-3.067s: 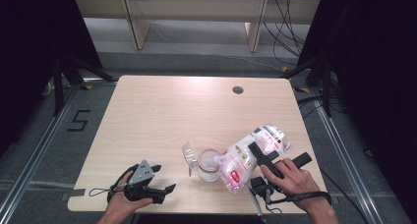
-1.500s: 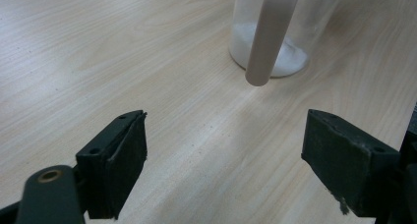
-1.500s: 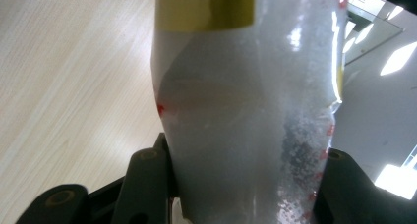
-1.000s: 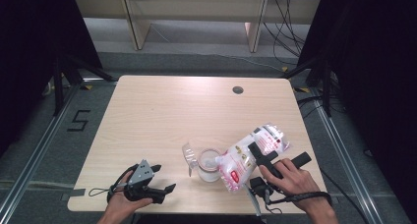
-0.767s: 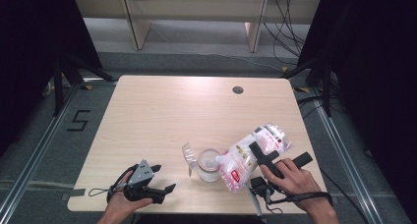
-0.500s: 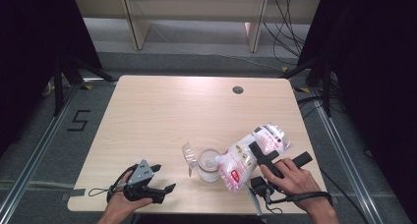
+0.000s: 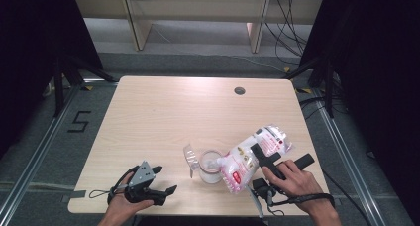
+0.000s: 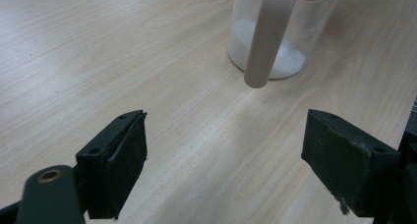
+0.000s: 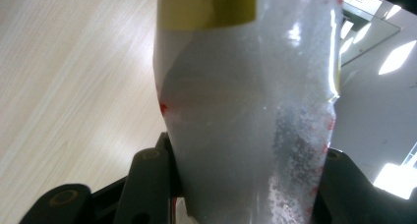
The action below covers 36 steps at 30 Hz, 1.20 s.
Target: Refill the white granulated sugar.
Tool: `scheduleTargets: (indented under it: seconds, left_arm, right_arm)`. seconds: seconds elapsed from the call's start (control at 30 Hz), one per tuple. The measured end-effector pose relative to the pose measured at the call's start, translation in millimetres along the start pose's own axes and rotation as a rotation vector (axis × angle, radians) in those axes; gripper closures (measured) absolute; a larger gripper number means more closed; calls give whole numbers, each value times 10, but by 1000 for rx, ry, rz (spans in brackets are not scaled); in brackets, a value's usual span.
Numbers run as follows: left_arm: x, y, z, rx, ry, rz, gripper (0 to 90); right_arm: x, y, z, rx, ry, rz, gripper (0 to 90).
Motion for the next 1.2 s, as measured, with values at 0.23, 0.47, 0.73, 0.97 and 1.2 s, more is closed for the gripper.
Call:
scheduleTargets:
  seconds: [0.23, 0.47, 0.73, 0.97, 1.2]
  left_arm:
    - [-11, 7, -7, -1, -7, -3, 168]
    - [-2, 0, -5, -1, -2, -1, 168]
    - [-20, 11, 0, 16, 10, -6, 168]
    - [-12, -14, -5, -19, -5, 0, 168]
    - [3, -28, -20, -8, -21, 16, 168]
  right_arm:
    - [1, 10, -18, 14, -5, 8, 604]
    - [-18, -18, 12, -5, 12, 14, 608]
    - [-22, -29, -17, -13, 11, 21, 611]
    - [-27, -50, 10, -54, 20, 25, 614]
    - [-32, -25, 28, -23, 30, 10, 618]
Point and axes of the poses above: each handheld gripper's, and its own axes: x roughly backward along the jaws, z roughly out of its top, y roughly to its right, the point moved 7 cm from there along -x, roughly forward along the jaws, and after that the axes turned 7 degrees about -y, right-handed, at the moved point
